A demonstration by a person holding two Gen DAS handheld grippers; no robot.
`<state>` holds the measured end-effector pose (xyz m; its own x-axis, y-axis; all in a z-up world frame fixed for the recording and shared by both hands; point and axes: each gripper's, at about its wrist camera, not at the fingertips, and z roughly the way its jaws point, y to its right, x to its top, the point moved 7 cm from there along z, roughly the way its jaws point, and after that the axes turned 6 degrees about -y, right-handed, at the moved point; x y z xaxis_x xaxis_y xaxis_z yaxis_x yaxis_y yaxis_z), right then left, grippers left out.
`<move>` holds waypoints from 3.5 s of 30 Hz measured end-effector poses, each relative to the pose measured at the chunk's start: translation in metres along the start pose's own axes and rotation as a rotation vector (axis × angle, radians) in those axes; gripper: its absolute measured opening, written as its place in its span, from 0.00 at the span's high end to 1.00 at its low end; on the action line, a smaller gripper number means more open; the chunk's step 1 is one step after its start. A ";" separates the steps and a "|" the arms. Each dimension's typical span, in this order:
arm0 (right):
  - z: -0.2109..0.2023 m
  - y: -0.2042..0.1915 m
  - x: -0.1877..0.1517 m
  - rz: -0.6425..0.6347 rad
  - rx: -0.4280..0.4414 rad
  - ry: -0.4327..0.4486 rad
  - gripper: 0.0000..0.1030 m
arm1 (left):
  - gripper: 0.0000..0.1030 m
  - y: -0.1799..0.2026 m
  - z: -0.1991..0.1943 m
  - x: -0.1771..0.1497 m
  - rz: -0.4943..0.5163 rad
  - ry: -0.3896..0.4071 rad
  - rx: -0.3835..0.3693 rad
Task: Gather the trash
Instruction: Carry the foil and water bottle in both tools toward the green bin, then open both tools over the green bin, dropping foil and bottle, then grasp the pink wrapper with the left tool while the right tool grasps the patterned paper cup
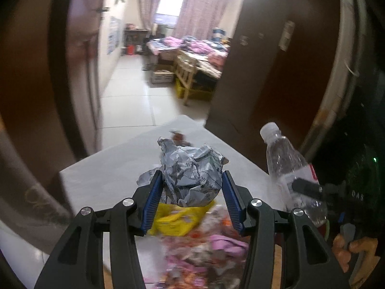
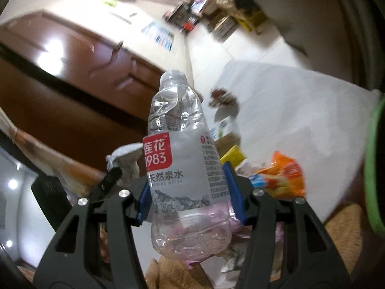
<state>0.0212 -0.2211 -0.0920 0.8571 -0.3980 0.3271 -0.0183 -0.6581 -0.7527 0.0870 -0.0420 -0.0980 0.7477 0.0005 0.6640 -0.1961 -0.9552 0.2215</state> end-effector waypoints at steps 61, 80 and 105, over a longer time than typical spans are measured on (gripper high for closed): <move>0.022 0.022 -0.024 -0.034 -0.399 0.004 0.23 | 0.25 0.018 0.008 -0.008 0.106 -0.026 -0.059; 0.063 -0.011 -0.034 -0.217 -0.418 -0.107 0.18 | 0.23 -0.036 0.004 -0.094 0.125 -0.291 -0.065; 0.080 0.005 -0.099 -0.441 -0.553 -0.296 0.16 | 0.83 -0.063 0.047 -0.119 0.013 -0.393 -0.040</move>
<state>-0.0230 -0.1344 -0.1740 0.9456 0.1122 0.3055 0.1691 -0.9714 -0.1666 0.0401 0.0045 -0.2248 0.9294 -0.1320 0.3446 -0.2256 -0.9423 0.2474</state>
